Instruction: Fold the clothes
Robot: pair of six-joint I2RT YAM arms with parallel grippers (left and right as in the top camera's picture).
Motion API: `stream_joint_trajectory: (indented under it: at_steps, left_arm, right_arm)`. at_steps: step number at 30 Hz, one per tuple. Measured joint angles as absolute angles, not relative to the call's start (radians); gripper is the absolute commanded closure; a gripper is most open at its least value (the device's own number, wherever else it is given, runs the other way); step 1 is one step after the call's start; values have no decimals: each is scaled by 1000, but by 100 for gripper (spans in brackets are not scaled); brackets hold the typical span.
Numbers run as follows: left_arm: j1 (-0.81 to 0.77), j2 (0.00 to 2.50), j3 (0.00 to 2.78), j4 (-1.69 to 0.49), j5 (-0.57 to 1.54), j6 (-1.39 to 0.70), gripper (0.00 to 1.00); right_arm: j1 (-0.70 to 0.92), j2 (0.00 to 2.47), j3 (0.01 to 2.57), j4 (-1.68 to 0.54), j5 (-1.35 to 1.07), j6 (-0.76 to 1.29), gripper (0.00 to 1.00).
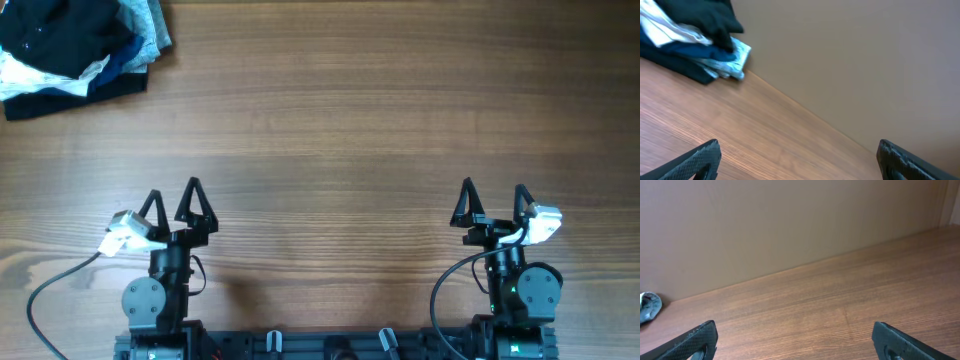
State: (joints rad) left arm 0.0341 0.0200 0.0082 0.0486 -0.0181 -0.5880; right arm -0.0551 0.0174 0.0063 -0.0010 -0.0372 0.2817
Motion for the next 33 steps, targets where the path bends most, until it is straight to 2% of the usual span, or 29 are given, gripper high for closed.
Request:
stream_joint_trajectory:
  at_steps: [7, 17, 33]
  left_arm:
    - [34, 14, 7, -65, -52, -515, 0]
    - [34, 14, 7, -68, 13, -296, 0]
    - [34, 14, 7, -68, 13, -263, 0]
  right_arm:
    - [-55, 18, 6, -1, -37, 282, 0]
    - [-55, 18, 6, -1, -37, 282, 0]
    - [-55, 18, 6, -1, -37, 282, 0]
